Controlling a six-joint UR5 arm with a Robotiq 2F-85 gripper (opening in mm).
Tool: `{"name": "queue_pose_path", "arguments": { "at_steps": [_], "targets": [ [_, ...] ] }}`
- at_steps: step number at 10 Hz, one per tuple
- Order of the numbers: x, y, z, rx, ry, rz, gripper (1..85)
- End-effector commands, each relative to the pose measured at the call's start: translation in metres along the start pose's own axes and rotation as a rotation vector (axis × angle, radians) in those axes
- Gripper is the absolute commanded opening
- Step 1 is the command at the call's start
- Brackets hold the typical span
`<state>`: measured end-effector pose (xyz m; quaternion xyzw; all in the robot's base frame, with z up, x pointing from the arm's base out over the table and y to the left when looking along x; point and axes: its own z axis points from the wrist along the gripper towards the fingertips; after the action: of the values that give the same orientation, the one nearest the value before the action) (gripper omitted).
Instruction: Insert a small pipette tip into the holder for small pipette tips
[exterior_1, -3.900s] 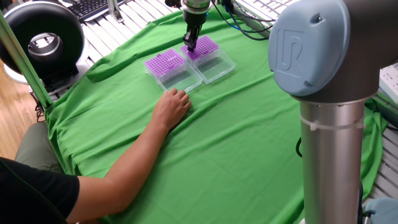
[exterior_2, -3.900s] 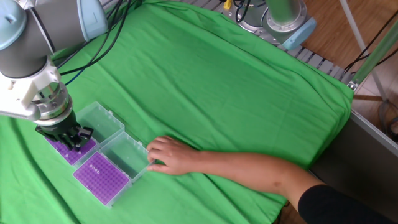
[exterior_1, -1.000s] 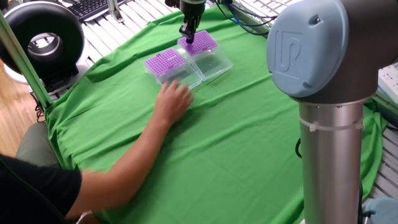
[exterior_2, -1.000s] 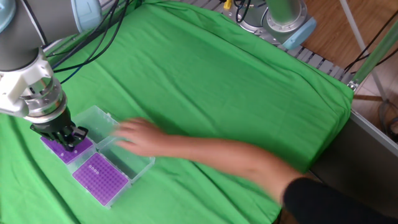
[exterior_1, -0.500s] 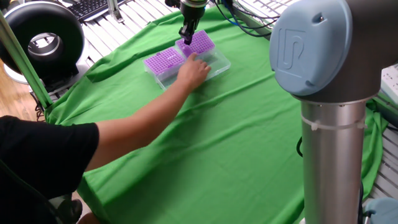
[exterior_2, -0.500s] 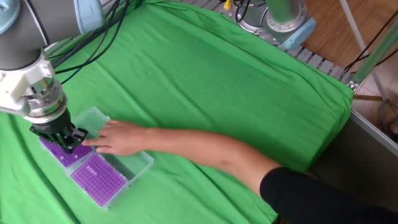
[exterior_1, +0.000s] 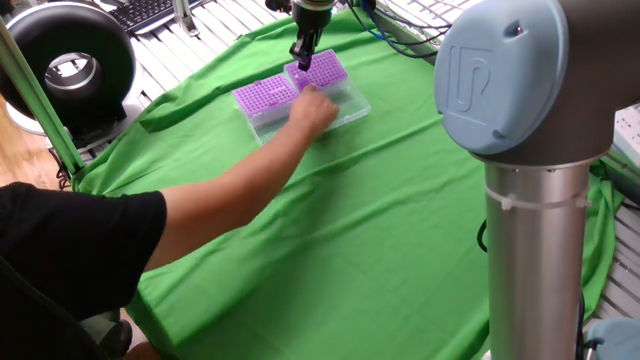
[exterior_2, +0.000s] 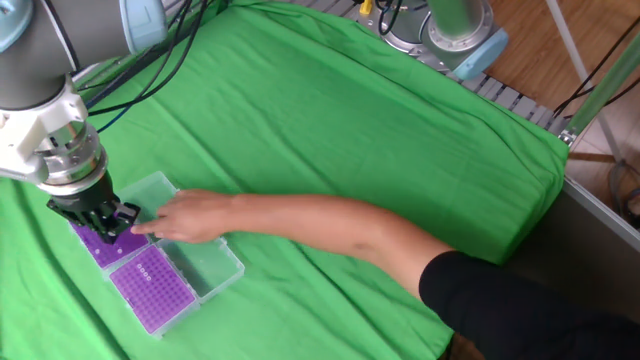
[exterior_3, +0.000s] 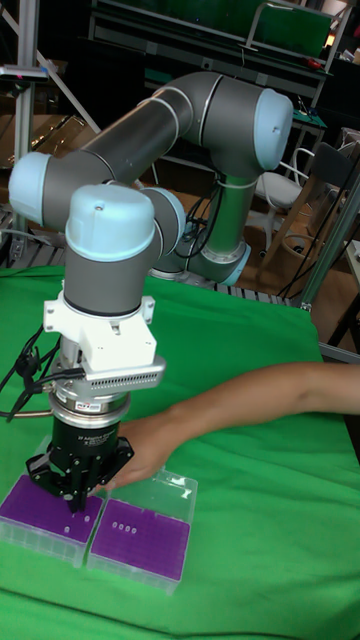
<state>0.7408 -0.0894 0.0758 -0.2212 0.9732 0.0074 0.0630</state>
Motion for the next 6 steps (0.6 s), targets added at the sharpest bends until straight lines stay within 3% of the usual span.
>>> {"name": "queue_pose_path", "arguments": {
  "at_steps": [1, 6],
  "targets": [
    [-0.001, 0.003, -0.015, 0.003, 0.024, 0.017, 1.0],
    [-0.019, 0.023, -0.022, -0.013, 0.025, 0.068, 1.0]
  ]
}}
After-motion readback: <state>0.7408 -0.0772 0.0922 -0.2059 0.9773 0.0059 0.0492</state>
